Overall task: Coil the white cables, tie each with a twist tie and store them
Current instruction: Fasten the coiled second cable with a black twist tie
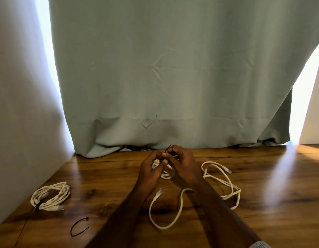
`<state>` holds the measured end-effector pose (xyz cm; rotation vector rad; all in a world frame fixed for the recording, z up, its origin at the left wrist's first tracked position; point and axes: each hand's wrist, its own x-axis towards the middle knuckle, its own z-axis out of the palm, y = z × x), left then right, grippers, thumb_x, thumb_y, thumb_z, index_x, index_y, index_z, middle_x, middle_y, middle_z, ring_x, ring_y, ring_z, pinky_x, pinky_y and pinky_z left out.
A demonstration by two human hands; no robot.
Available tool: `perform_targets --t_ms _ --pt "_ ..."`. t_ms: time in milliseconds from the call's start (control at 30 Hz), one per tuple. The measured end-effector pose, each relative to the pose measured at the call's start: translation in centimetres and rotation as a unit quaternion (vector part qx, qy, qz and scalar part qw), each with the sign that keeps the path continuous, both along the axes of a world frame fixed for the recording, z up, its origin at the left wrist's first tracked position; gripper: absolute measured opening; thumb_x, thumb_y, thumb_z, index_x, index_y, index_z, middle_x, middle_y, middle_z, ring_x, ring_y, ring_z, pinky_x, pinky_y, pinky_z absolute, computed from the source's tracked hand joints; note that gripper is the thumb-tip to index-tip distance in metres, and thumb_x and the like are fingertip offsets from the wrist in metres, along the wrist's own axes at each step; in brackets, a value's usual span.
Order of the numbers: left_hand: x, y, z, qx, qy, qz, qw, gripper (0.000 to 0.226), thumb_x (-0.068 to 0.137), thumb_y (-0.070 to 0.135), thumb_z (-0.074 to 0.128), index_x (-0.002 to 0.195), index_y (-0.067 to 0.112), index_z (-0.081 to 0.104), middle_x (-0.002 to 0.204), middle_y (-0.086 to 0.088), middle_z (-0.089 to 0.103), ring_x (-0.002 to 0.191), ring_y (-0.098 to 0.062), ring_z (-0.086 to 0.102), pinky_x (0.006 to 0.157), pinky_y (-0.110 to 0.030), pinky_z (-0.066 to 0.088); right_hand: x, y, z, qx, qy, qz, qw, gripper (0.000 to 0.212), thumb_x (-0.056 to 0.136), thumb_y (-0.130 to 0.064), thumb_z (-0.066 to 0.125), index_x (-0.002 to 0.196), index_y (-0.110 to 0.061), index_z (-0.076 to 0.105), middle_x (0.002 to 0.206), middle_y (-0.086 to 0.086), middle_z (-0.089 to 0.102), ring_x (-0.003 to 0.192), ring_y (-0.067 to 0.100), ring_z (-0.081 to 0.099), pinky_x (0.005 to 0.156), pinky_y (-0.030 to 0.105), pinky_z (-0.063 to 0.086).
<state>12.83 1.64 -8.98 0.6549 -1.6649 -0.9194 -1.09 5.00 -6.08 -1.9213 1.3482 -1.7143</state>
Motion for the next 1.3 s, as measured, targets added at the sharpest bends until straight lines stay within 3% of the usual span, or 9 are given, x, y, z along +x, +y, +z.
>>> perform_targets --t_ms 100,200,367,500,667,767,933,1100,1300 --pt "0.0 0.0 -0.1 0.009 0.011 -0.003 1.000 0.015 0.095 0.015 0.061 0.105 0.022 0.069 0.101 0.002 0.071 0.098 -0.016 0.068 0.084 -0.037 0.057 0.4 -0.1 -0.4 0.009 -0.011 -0.011 1.000 0.019 0.098 -0.015 0.064 0.083 -0.024 0.069 0.078 -0.007 0.069 0.076 0.005 0.066 0.068 0.015 0.048" --pt "0.1 -0.2 0.0 0.027 0.048 0.015 0.998 0.014 0.093 0.010 0.063 0.103 0.016 0.072 0.099 -0.002 0.073 0.096 -0.020 0.069 0.084 -0.043 0.056 1.2 -0.5 -0.9 0.019 -0.063 -0.012 0.998 0.020 0.100 -0.017 0.060 0.083 -0.016 0.068 0.077 -0.002 0.069 0.077 0.014 0.066 0.068 0.025 0.051" --pt "-0.3 0.1 0.2 0.072 0.087 0.009 0.994 0.015 0.093 0.012 0.066 0.105 0.011 0.074 0.096 -0.006 0.076 0.091 -0.022 0.073 0.079 -0.037 0.059 1.5 -1.0 -1.1 0.029 -0.134 -0.012 0.991 0.022 0.102 -0.018 0.057 0.084 -0.007 0.063 0.075 0.007 0.065 0.068 0.008 0.059 0.064 0.024 0.048" --pt "-0.6 0.1 0.4 0.082 0.091 0.014 0.992 0.015 0.091 0.004 0.065 0.098 0.012 0.075 0.094 -0.003 0.076 0.091 -0.020 0.072 0.077 -0.032 0.057 1.5 -1.1 -1.4 0.033 -0.166 -0.007 0.986 0.025 0.102 -0.017 0.057 0.078 -0.015 0.062 0.071 0.008 0.060 0.069 0.012 0.056 0.066 0.032 0.047" --pt "-0.7 -0.3 0.3 0.060 0.038 0.046 0.996 0.017 0.088 0.004 0.068 0.091 0.019 0.076 0.090 0.002 0.075 0.089 -0.016 0.071 0.082 -0.043 0.058 2.2 -1.1 -1.9 0.039 -0.206 -0.023 0.978 0.026 0.100 -0.022 0.057 0.075 -0.021 0.062 0.073 0.006 0.061 0.073 0.020 0.058 0.070 0.043 0.050" --pt "-0.6 -0.6 0.3 0.044 0.012 0.077 0.996 0.015 0.084 0.010 0.072 0.088 0.024 0.077 0.090 0.006 0.075 0.089 -0.010 0.070 0.085 -0.044 0.058 2.2 -0.7 -1.6 0.034 -0.186 -0.051 0.981 0.024 0.100 -0.020 0.058 0.077 -0.015 0.062 0.073 0.005 0.062 0.071 0.013 0.058 0.069 0.038 0.050" --pt "-0.9 -1.9 -0.4 0.036 -0.037 0.115 0.992 0.019 0.068 0.042 0.069 0.084 0.037 0.076 0.091 0.014 0.074 0.097 -0.012 0.068 0.089 -0.050 0.055 2.1 -0.3 -1.4 0.034 -0.181 -0.070 0.980 0.023 0.100 -0.014 0.059 0.077 -0.011 0.064 0.073 0.003 0.065 0.070 0.008 0.060 0.068 0.029 0.049" --pt "-0.8 -2.0 -0.6 0.016 -0.052 0.167 0.984 0.011 0.072 0.027 0.075 0.074 0.038 0.072 0.086 0.025 0.069 0.097 -0.006 0.064 0.095 -0.050 0.050 2.7 0.0 -1.1 0.057 -0.175 -0.081 0.980 0.021 0.100 -0.015 0.059 0.081 -0.008 0.067 0.080 0.010 0.068 0.075 0.016 0.063 0.070 0.028 0.050" --pt "-0.9 -2.0 -1.0 -0.002 -0.090 0.201 0.976 0.020 0.074 0.022 0.079 0.069 0.037 0.067 0.086 0.018 0.066 0.094 -0.006 0.061 0.095 -0.047 0.049 3.1 0.3 -1.1 0.082 -0.199 -0.083 0.973 0.023 0.100 -0.017 0.059 0.079 -0.014 0.067 0.081 0.007 0.068 0.078 0.020 0.065 0.072 0.035 0.053"
